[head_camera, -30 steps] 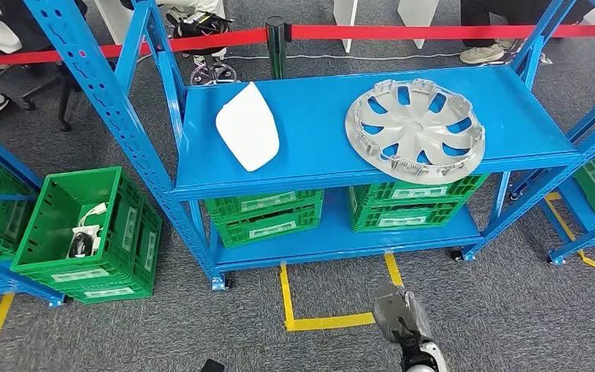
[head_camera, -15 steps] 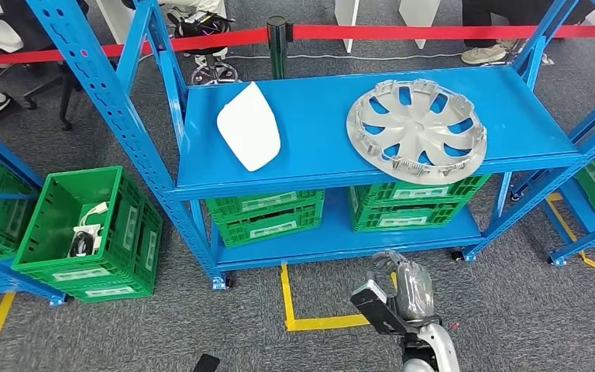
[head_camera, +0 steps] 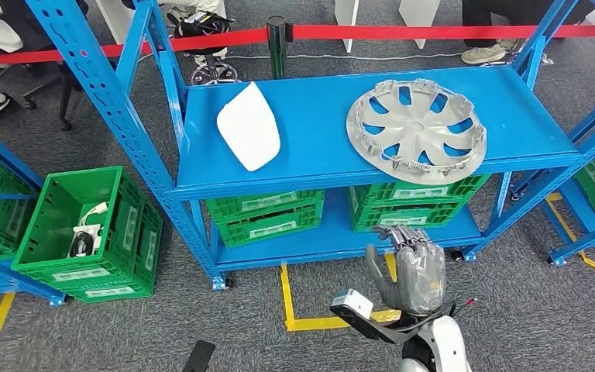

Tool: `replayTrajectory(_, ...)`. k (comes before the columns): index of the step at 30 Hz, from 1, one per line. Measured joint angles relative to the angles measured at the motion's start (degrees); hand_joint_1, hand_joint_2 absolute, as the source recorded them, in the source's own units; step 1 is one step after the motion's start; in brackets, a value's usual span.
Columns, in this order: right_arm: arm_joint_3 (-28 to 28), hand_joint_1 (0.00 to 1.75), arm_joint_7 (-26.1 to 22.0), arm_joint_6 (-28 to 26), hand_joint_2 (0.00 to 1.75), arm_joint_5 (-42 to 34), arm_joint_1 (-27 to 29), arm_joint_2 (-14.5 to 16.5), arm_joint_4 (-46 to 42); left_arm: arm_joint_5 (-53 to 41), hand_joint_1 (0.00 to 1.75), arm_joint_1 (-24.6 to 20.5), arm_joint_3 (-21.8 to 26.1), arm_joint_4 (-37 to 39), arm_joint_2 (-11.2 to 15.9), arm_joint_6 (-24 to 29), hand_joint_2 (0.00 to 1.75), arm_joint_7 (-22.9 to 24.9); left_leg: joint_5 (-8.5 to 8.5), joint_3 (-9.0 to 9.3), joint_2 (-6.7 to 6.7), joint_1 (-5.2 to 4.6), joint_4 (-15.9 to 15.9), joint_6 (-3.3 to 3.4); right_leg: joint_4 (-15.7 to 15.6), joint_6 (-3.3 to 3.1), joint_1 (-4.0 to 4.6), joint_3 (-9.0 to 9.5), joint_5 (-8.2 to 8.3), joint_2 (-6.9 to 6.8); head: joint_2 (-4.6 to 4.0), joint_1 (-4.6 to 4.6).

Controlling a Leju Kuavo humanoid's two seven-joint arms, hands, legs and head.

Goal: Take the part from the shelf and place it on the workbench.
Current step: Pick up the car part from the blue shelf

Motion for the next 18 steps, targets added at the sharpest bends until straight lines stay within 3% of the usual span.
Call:
replayTrajectory(6, 0.09, 1.75, 4.89, -1.15, 1.75, 10.0, 0.84, 1.07, -5.83, 2.83, 0.0, -0.37, 0.08, -0.01, 0.58, -2.89, 1.75, -3.51, 0.0, -0.01, 0.0, 0.0, 0.0, 0.0, 0.01, -0.01, 0.0, 0.0, 0.0, 0.0, 0.0, 0.0)
replayTrajectory(18, 0.92, 1.75, 19.37, -3.2, 1.75, 26.79, 1.43, 1.57, -12.45, 7.5, 0.0, -0.47, 0.08, -0.08, 3.04, -8.02, 1.75, -7.41, 0.0, -0.01, 0.06, 0.0, 0.0, 0.0, 0.01, -0.01, 0.0, 0.0, -0.01, 0.0, 0.0, -0.01)
